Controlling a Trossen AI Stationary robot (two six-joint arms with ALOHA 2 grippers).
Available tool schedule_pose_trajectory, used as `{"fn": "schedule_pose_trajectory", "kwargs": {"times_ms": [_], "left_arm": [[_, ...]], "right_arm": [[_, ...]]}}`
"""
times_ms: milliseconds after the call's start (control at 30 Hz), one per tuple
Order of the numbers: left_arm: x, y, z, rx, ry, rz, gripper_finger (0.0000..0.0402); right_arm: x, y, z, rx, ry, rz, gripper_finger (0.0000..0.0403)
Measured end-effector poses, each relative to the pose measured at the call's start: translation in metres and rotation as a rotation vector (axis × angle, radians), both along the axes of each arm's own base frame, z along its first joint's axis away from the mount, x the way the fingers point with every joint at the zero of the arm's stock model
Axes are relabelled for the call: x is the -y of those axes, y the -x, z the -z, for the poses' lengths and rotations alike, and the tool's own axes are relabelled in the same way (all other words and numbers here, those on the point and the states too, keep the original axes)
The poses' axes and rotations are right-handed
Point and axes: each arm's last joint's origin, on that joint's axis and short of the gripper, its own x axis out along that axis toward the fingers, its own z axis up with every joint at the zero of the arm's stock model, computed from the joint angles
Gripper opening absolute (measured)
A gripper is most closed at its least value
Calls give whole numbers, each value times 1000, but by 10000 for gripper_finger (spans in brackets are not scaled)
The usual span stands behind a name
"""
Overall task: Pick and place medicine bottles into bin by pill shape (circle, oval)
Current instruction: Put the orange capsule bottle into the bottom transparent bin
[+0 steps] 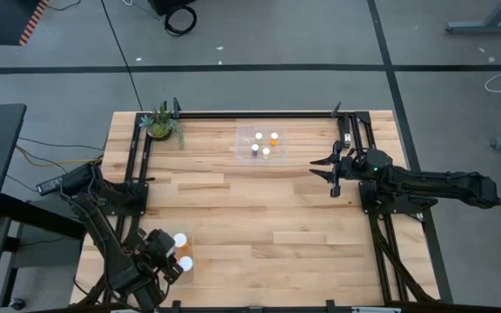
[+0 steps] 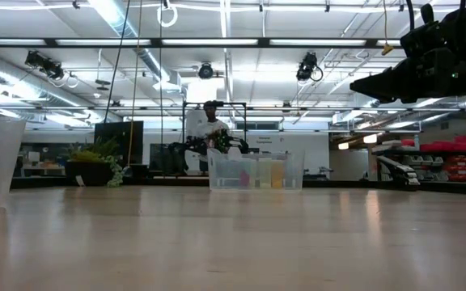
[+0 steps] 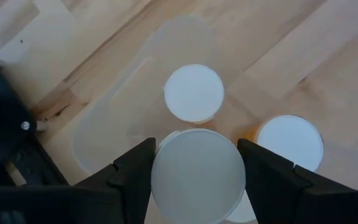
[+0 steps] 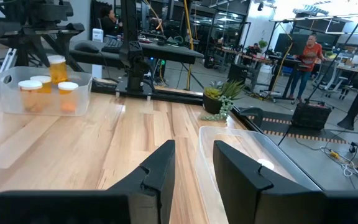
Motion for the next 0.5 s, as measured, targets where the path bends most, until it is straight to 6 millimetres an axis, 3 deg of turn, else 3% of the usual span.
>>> {"fn": "schedule_pose_trajectory", "kwargs": {"times_ms": [133, 367, 500], "left_arm": [[1, -1, 0, 6, 10, 0, 237], [0, 0, 0, -1, -1, 1, 215], [-1, 0, 5, -2, -5, -1, 225]], "right_arm": [[0, 0, 0, 0, 0, 0, 115], [0, 0, 0, 0, 0, 0, 115], [0, 0, 0, 0, 0, -1, 115]]}}
